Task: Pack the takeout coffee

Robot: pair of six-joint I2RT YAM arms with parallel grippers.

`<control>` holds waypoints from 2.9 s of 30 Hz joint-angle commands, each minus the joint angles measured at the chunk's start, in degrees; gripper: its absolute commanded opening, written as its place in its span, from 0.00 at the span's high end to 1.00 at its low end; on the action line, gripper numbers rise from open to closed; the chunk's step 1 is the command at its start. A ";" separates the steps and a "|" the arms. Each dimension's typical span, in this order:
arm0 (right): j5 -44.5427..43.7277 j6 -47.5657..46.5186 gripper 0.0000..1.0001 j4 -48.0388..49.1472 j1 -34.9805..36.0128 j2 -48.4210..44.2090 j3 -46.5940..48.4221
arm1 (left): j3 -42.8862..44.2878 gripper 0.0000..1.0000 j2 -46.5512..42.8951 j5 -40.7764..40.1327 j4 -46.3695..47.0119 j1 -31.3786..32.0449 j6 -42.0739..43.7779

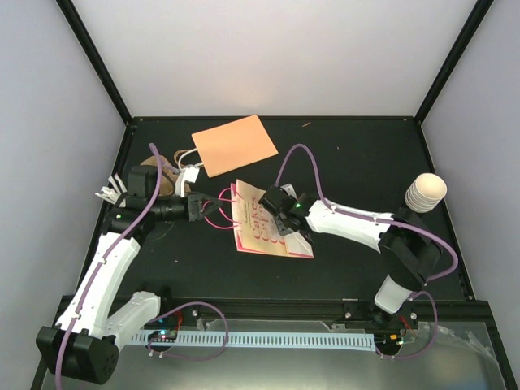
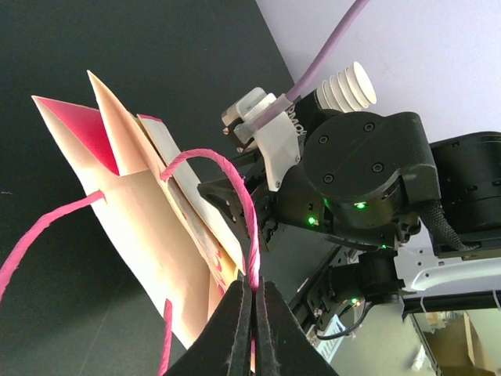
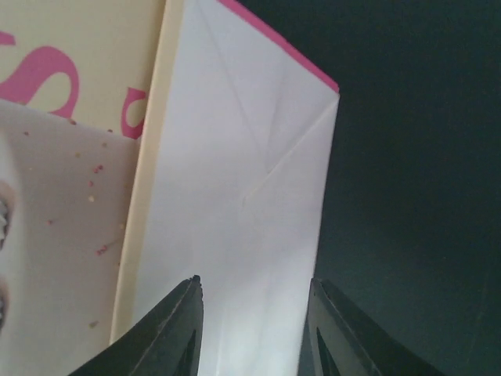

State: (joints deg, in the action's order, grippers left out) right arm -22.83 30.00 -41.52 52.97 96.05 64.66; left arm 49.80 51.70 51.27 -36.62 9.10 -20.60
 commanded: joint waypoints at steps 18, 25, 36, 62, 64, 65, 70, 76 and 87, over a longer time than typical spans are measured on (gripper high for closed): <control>6.62 -0.69 0.51 1.67 1.13 -13.07 -0.74 | 6.59 0.98 -2.65 2.11 2.97 2.64 -5.66; 7.26 -0.38 0.45 0.71 1.51 -15.00 -0.85 | 7.17 0.98 -3.09 2.22 5.04 4.35 -7.83; 8.17 0.91 0.40 0.21 2.85 -16.68 -0.78 | 9.00 0.98 -2.66 1.04 6.48 6.60 -9.73; 9.08 4.30 0.34 1.38 5.02 -10.49 0.13 | 8.68 0.98 -3.26 -0.99 6.04 7.24 -9.55; 9.44 4.28 0.35 1.87 5.03 -9.76 -0.05 | 8.57 0.98 -3.27 -0.94 6.04 7.33 -9.55; 9.59 4.28 0.35 2.02 5.04 -9.48 -0.13 | 8.58 0.99 -3.35 -0.97 5.99 7.33 -9.50; 9.53 4.46 0.35 2.88 5.04 -8.16 -0.83 | 8.65 0.98 -3.45 -1.05 6.00 7.33 -9.46; 6.90 4.63 0.38 2.16 5.03 -6.81 -0.94 | 8.65 0.99 -3.36 -1.08 5.97 7.33 -9.33; 3.78 3.87 0.40 1.15 4.96 -5.79 0.22 | 8.60 0.98 -3.71 -1.34 5.61 7.33 -9.04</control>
State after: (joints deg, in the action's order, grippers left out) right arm -16.71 33.56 -40.10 57.58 89.25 64.07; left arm 56.88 49.28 50.30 -31.68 16.14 -29.65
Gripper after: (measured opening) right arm 0.605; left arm 0.029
